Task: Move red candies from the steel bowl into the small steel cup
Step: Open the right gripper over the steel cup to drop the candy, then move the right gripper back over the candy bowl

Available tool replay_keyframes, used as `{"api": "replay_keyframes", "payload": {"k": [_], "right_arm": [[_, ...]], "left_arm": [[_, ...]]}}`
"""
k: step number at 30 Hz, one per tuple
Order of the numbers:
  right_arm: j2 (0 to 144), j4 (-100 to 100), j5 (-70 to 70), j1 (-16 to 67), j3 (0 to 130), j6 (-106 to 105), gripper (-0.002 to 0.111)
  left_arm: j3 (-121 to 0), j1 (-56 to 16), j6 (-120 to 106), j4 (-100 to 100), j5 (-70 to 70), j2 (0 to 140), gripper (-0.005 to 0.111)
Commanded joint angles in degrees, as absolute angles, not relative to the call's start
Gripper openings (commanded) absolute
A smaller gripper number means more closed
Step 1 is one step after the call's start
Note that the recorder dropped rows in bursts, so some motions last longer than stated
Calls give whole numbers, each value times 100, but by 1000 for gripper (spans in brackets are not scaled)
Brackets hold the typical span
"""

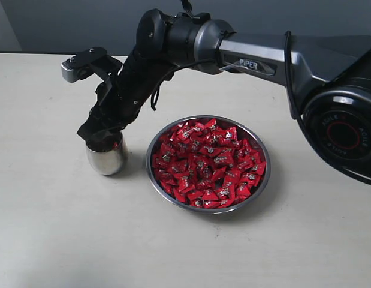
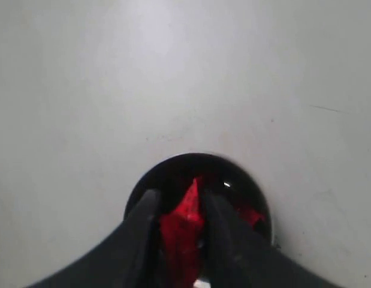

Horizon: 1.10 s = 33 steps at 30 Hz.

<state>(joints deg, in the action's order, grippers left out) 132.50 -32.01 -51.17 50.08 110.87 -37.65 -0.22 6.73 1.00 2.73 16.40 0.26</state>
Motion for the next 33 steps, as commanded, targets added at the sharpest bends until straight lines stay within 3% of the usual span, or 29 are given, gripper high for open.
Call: {"api": "replay_keyframes", "payload": {"k": [1,11,13,15,16,26,33], "right_arm": [[13245,-3131,-5105,4999,11125,-3577,44],[13107,-3096,-5126,4999,11125,-3581,39],[13018,-2969,-5112,4999,11125,-3581,25],[12929,-2864,-5091,4976,11125,-3581,3],[12867,-2864,-5072,4967,11125,-3519,0],[12311,-2720,-4554,4520,10983,-2386,0],[11351,-2649,-3176,4262,9492,-2374,-1]], "left_arm": [[0,677,112,257,1629,0,0],[0,677,112,257,1629,0,0],[0,677,112,257,1629,0,0],[0,677,112,257,1629,0,0],[0,677,112,257,1629,0,0],[0,677,112,257,1629,0,0],[0,677,112,257,1629,0,0]]}}
